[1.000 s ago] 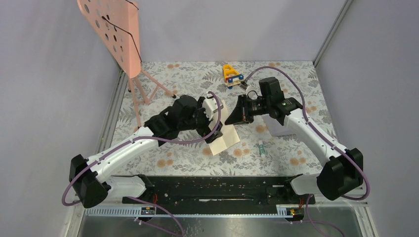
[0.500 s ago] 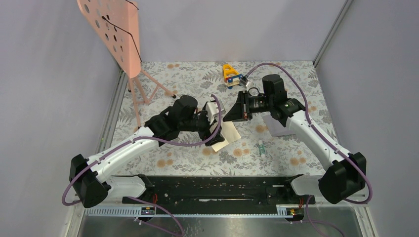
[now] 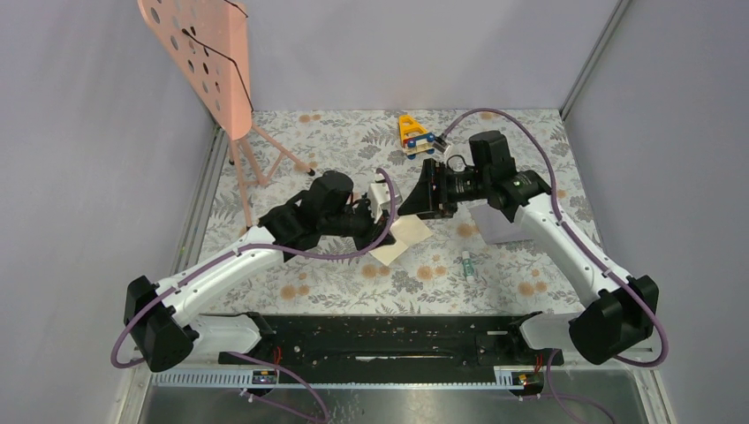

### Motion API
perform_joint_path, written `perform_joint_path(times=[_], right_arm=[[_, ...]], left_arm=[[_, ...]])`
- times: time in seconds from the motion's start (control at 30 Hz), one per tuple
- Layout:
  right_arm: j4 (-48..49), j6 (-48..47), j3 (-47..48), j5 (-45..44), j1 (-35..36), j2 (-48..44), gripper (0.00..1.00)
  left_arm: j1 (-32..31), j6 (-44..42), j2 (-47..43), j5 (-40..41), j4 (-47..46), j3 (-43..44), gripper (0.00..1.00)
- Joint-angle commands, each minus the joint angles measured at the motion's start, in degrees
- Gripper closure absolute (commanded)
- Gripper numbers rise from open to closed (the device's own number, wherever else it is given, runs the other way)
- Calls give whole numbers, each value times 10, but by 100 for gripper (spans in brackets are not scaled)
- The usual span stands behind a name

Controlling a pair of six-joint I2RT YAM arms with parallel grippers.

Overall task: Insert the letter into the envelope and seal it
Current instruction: Fold the letter.

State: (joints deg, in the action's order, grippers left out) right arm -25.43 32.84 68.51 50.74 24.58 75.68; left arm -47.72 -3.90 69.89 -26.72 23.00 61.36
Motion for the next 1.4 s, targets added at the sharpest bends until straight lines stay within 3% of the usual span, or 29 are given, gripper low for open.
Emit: perform_joint_path(times=[0.0,0.13,0.23,0.33,0.47,0.6,0.83,1.03,1.37], right_arm=[[-85,-69,40,-72,-11,-19,20],[-149,-104,39,-205,-32,-46,21],[-169,-107,30,-255,-57,-70,29],[-146,-124,19,-223,-69,-99,32],[-77,-151,4,-110,-68,-141,25],[-63,-195,15,-134,-37,-156,25],[-46,-230,38,-153,16,-106,25],[-97,-266,102,-90,39,-39,25],[-111,-271,89,-38,75,1,29]], left_arm=[[17,27,8,-27,-27,10,93],[50,72,14,-62,-36,3,93],[77,94,23,-112,-33,7,94],[95,96,33,-185,-23,8,99],[98,74,60,-233,28,32,100],[98,61,81,-258,77,59,100],[97,58,71,-300,95,59,100],[96,-6,76,-360,173,79,100],[97,-3,76,-350,185,92,100]])
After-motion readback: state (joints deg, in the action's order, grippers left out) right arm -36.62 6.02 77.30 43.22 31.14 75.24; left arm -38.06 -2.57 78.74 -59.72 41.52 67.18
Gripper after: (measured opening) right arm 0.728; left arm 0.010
